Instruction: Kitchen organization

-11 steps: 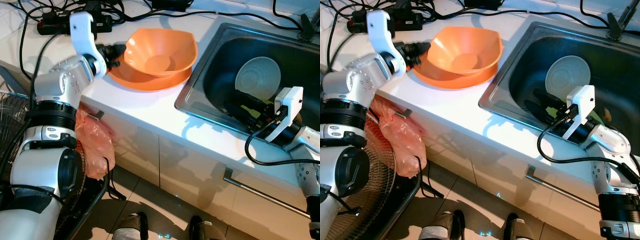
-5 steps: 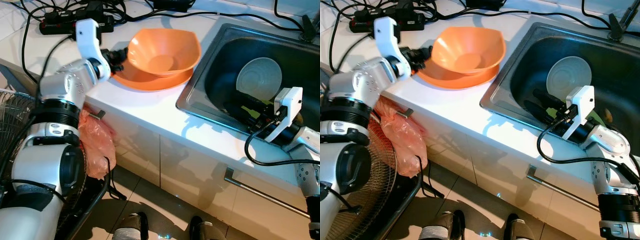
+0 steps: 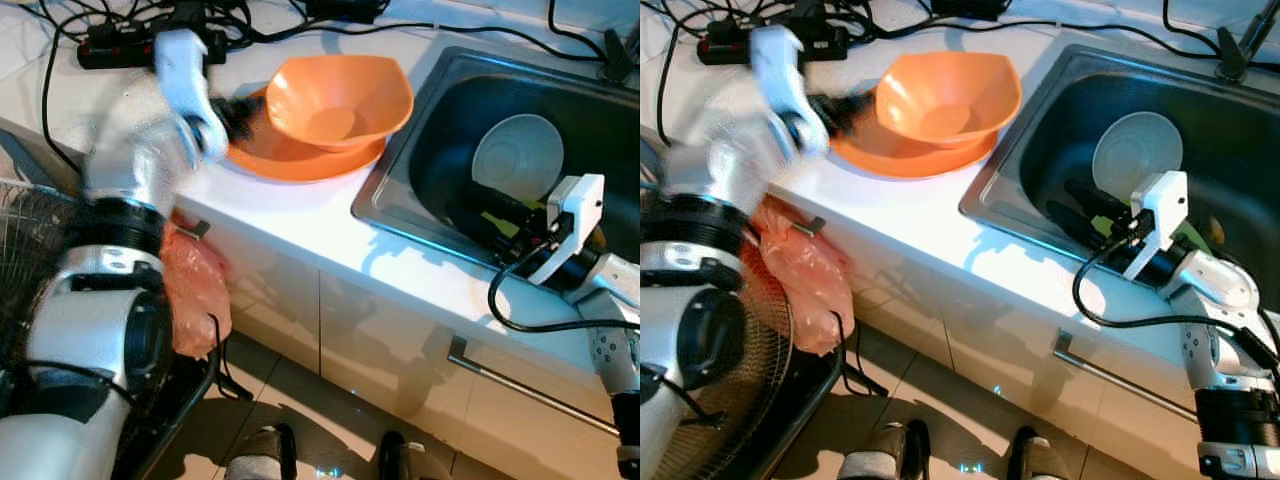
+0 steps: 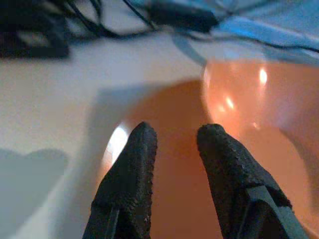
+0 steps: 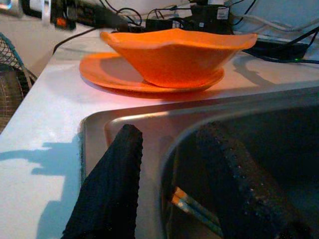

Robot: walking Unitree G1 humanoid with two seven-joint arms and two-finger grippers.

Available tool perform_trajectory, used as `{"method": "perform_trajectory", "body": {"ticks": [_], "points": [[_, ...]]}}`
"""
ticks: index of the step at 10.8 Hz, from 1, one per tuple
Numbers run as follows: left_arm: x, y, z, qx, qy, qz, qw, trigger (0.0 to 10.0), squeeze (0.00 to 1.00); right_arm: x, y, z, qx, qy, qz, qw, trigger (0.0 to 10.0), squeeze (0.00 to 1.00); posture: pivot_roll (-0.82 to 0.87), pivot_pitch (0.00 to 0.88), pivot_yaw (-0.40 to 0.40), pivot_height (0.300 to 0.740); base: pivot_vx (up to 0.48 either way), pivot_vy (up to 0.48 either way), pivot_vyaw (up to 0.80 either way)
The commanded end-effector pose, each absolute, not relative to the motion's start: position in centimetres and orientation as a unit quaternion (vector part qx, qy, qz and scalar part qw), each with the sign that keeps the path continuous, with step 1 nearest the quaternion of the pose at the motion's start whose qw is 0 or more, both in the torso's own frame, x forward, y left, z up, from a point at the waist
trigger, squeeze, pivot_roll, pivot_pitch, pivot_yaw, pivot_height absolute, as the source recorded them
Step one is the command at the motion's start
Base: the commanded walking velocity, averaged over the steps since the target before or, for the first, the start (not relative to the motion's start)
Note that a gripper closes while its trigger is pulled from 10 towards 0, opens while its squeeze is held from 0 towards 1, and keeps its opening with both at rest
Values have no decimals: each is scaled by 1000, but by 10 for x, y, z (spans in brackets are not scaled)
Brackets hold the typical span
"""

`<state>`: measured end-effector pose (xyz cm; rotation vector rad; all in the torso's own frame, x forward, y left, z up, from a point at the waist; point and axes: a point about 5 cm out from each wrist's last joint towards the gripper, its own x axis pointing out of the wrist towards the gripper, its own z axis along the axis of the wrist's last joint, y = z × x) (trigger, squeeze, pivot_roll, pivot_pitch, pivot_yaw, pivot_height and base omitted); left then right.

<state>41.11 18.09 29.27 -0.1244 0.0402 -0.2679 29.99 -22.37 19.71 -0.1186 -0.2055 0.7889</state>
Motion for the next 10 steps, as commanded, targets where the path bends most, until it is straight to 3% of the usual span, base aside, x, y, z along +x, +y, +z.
{"method": "perform_trajectory", "body": {"ticks": [1,4,5,9,10], "points": [[409,190,310,-9,-9,-95,995,10000,0,298,-223,188,-52,-79,387,917,10000,0,41,189,77,740,0,0,0],[409,183,306,-13,-11,-107,994,10000,0,300,-220,188,-52,-80,390,916,10000,0,43,187,75,740,0,0,0],[411,176,300,-31,-4,-122,992,10000,1000,301,-219,189,-52,-81,391,915,10000,0,39,188,74,740,0,0,0],[415,155,293,-68,7,-154,986,10000,1000,298,-222,189,-55,-79,389,916,10000,0,26,193,70,740,0,0,0],[416,150,292,-76,10,-163,984,10000,0,298,-221,189,-54,-79,391,916,10000,0,23,189,71,740,0,0,0]]}}
